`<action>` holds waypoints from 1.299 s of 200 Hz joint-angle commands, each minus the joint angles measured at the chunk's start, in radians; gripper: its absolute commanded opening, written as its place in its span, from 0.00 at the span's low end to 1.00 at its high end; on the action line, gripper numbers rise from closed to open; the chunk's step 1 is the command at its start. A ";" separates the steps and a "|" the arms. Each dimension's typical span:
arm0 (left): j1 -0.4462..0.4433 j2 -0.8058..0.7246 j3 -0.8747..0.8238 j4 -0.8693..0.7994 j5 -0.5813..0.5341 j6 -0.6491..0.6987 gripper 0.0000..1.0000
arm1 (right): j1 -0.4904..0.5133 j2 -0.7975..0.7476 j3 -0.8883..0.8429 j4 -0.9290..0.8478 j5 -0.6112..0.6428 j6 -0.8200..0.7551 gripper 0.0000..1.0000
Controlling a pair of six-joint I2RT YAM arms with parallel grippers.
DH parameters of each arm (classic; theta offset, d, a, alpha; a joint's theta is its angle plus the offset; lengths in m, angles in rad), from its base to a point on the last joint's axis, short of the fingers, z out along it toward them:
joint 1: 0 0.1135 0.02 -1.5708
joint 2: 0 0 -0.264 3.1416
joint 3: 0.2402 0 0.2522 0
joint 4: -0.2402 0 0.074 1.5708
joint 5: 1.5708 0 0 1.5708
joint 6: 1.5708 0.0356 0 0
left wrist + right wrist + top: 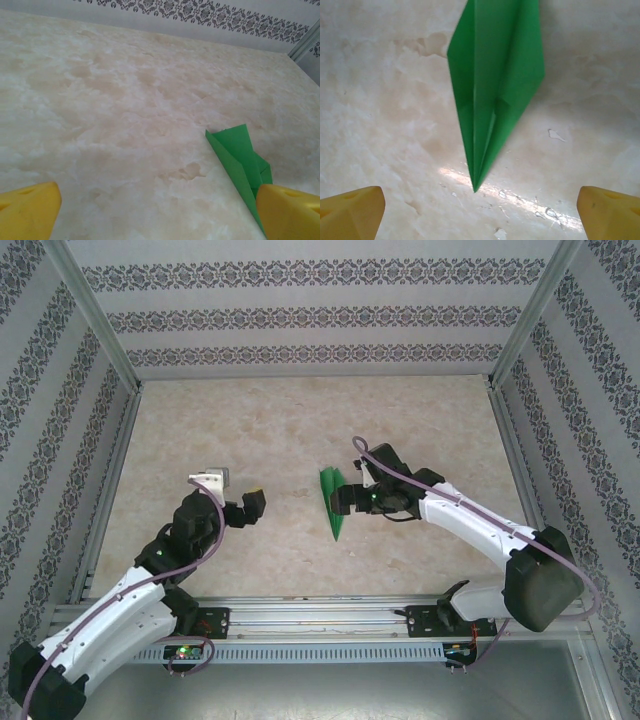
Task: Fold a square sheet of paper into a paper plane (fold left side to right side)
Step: Pick up the paper plane at the center of the table.
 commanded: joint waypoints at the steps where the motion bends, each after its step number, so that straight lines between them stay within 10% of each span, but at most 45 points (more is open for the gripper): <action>1: 0.016 -0.031 -0.012 -0.059 0.000 0.069 1.00 | 0.035 0.039 0.054 -0.055 0.064 0.031 0.98; 260: 0.016 -0.045 -0.024 -0.099 -0.032 0.118 1.00 | 0.077 0.430 0.275 -0.134 0.081 0.085 0.48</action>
